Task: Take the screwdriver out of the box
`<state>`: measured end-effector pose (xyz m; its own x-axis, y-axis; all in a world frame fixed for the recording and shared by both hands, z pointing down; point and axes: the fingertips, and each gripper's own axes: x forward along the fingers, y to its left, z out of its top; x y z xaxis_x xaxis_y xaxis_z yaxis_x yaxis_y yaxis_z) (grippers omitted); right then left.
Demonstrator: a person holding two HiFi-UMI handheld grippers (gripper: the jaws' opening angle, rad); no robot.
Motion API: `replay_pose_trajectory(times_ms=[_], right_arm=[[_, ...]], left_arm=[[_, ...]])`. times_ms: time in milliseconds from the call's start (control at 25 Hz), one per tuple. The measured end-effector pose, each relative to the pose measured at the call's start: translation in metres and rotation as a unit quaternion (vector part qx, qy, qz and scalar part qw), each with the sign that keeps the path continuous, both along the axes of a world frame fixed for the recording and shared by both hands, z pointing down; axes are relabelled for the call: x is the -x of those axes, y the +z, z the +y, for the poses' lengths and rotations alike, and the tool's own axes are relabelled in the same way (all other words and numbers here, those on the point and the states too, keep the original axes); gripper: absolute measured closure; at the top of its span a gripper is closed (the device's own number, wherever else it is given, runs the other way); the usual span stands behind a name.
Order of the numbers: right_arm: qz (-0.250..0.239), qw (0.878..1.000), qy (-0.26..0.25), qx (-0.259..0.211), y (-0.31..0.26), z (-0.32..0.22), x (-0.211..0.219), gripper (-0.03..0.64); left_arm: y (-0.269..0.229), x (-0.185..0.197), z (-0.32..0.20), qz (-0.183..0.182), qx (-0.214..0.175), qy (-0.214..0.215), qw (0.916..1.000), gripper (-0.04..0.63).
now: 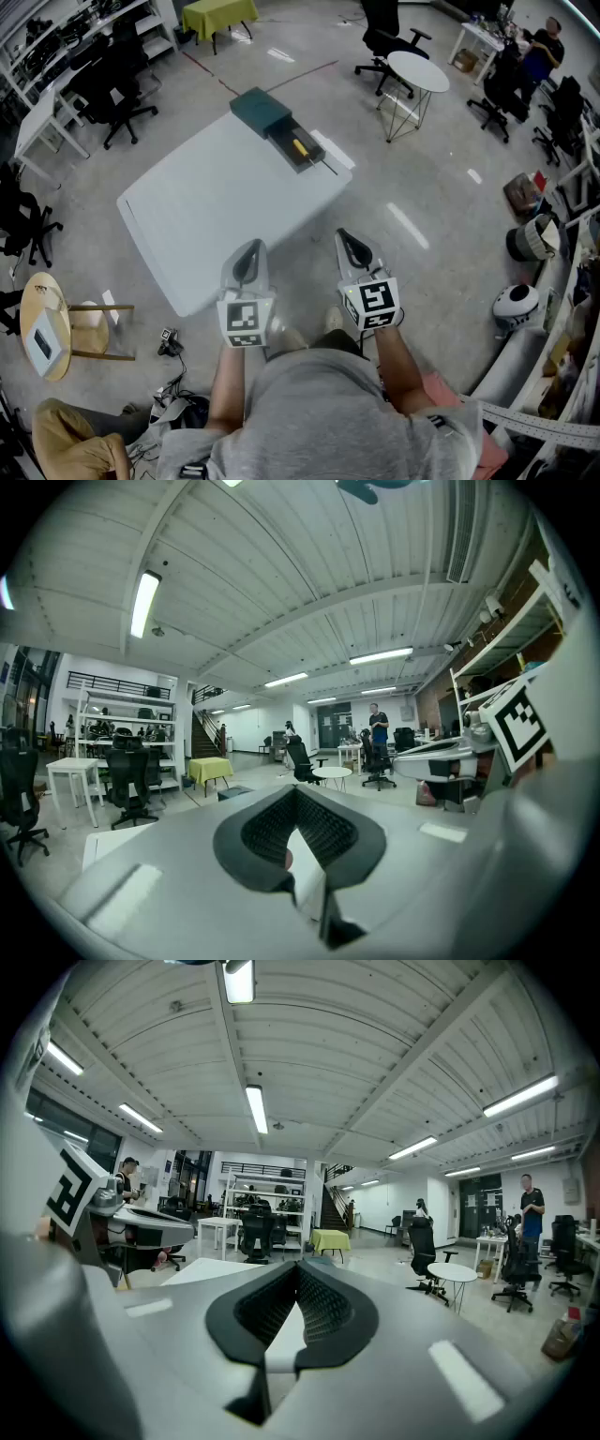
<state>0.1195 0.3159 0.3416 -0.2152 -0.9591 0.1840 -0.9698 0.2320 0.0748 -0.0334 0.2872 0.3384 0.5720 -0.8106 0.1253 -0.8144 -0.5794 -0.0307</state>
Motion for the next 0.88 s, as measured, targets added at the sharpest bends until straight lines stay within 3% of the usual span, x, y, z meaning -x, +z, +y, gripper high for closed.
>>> replay_pose_trajectory(times_ms=[880], right_arm=[[0.001,1.0,-0.017,0.024,0.016,-0.035,0.006,0.614]], left_arm=[[0.01,0.003,-0.037,0.005,0.007,-0.01,0.9999,0.584]])
